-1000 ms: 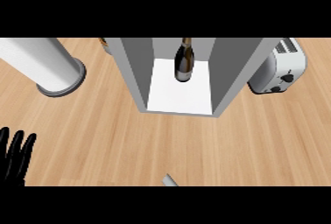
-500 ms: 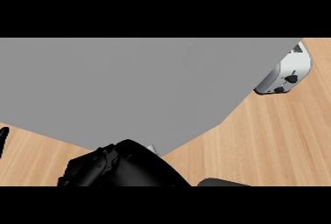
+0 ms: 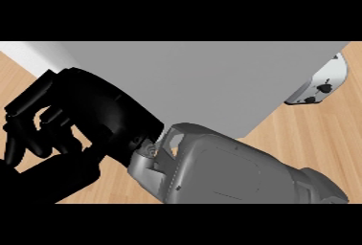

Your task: Pick up the wine, place it into the cabinet and close the cabinet

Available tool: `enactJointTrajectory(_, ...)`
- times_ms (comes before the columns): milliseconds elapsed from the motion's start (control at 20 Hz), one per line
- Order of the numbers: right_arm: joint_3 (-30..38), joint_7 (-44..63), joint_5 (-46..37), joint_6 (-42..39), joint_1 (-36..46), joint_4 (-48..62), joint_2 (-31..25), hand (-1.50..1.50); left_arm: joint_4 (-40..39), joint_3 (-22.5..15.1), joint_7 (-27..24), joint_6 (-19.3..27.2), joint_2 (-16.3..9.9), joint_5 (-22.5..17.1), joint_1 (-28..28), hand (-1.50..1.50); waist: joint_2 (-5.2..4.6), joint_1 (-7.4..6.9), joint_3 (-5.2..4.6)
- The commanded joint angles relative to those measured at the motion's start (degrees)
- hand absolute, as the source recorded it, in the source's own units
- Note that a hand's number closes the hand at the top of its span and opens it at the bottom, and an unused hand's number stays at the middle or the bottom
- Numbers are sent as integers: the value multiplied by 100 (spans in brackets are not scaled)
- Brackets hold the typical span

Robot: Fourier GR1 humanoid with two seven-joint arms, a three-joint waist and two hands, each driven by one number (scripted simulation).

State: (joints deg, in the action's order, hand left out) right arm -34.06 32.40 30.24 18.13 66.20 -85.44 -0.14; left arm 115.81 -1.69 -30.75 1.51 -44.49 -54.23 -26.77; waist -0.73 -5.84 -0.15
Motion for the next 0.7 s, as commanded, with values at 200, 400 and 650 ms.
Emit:
enactJointTrajectory(200,309,-11,1981,-1876,614,1722,13,150,-219,482,102,-335,-132,-264,-5,-150,-36,7,-4)
enactJointTrajectory(400,591,-821,1855,-1831,889,2779,14,150,-390,859,236,-440,-201,-440,60,-150,-8,152,-1)
enactJointTrajectory(650,1022,-1703,1105,-2081,814,3661,-315,150,-239,1094,393,-415,-242,-567,-66,-150,-3,236,8)
